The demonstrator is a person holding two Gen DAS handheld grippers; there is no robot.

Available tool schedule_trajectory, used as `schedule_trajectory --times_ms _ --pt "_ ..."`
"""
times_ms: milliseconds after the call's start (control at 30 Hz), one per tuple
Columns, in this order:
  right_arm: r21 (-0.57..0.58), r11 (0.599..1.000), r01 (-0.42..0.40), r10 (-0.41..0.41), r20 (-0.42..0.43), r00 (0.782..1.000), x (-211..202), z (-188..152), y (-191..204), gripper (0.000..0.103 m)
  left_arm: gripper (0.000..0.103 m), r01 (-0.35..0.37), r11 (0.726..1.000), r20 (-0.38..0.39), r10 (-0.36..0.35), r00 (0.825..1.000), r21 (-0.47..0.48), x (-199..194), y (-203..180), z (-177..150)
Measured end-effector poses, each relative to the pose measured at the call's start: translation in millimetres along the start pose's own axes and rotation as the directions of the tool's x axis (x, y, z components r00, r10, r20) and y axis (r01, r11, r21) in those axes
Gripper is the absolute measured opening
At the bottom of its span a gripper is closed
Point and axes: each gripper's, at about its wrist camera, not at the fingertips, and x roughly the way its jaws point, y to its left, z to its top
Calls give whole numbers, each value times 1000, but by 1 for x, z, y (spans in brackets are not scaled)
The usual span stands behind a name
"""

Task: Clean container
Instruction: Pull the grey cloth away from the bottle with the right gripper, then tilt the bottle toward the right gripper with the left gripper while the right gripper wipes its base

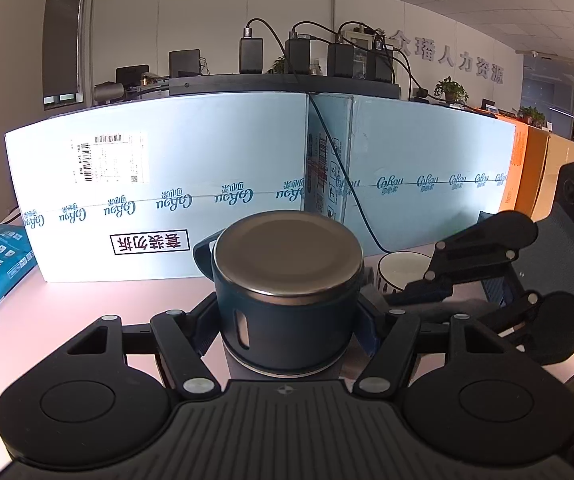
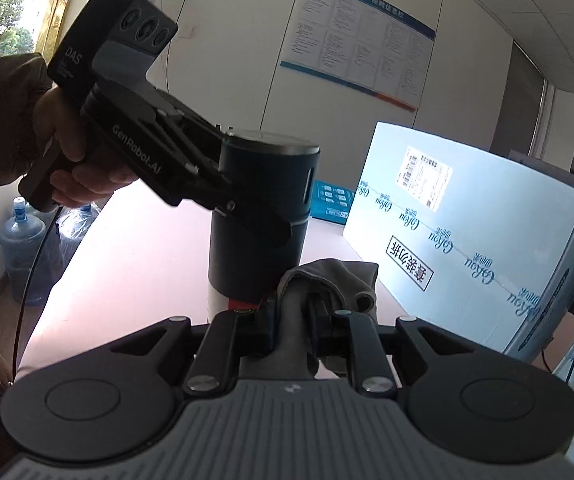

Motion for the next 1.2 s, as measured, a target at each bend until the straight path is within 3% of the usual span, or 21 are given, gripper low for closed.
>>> schedule_trajectory --times_ms 233,333,400,500,633,800,900,967,1000,1033,1200 --pt "61 998 -24 17 102 995 -14 19 -12 19 62 -9 1000 1 9 1000 -4 0 -1 0" --pt "86 996 36 -38 27 999 -5 18 -14 19 62 -13 1000 1 13 1000 -9 0 -1 0" --pt "146 988 57 -46 -79 996 7 5 -22 23 62 -14 1000 4 14 1000 -14 -1 -1 0" --pt "251 967 48 9 -220 975 26 -22 -30 48 62 -13 1000 6 13 1000 -22 -1 -1 0" --pt "288 954 81 21 -333 943 48 -50 -20 50 63 -18 999 5 18 1000 -29 0 0 1" --pt "373 918 134 27 -396 918 71 -77 -22 50 63 -20 999 2 20 1000 -37 1 0 1" --pt "405 905 131 38 -385 922 73 -87 -26 51 63 -20 999 1 20 1000 -37 1 0 0" --pt "407 906 119 42 -365 930 73 -90 -27 43 63 -22 999 -2 22 1000 -41 1 1 0" --pt "427 898 107 58 -355 933 72 -90 -29 26 63 -22 999 -2 22 1000 -44 2 1 0" --pt "455 886 91 79 -342 936 71 -89 -32 20 63 -22 999 -4 22 1000 -46 2 1 0" --pt "559 829 -1 156 -229 961 54 -71 -46 16 63 -13 999 -8 13 1000 -48 0 1 -2"
